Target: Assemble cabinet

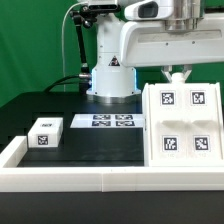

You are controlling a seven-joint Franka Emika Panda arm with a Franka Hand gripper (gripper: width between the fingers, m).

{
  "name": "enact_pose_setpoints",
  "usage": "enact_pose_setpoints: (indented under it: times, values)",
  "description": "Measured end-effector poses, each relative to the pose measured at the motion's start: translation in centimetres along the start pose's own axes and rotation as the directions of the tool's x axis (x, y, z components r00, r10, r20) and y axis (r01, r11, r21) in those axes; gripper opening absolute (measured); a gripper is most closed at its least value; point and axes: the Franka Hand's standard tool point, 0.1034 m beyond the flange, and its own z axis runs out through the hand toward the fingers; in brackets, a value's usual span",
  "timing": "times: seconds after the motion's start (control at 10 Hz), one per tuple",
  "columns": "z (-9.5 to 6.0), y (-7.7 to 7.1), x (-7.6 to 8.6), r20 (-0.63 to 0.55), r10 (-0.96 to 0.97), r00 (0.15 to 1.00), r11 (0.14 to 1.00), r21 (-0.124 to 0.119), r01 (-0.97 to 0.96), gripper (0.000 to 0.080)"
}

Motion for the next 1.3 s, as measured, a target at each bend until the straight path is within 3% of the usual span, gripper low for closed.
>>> enact_pose_setpoints:
  times: [0.6,1.0,1.3]
  values:
    - [0.4,-0.4,0.4,0.052,-0.006,0.999,1.0,0.001,0.006,0.0002]
    - [0.7,0.0,-1.7,0.061,-0.011,0.998,1.0,0.0,0.011,0.0002]
    - [0.2,0.4,-1.6,0.055,-0.005,0.998,1.0,-0.001,0.005,0.0002]
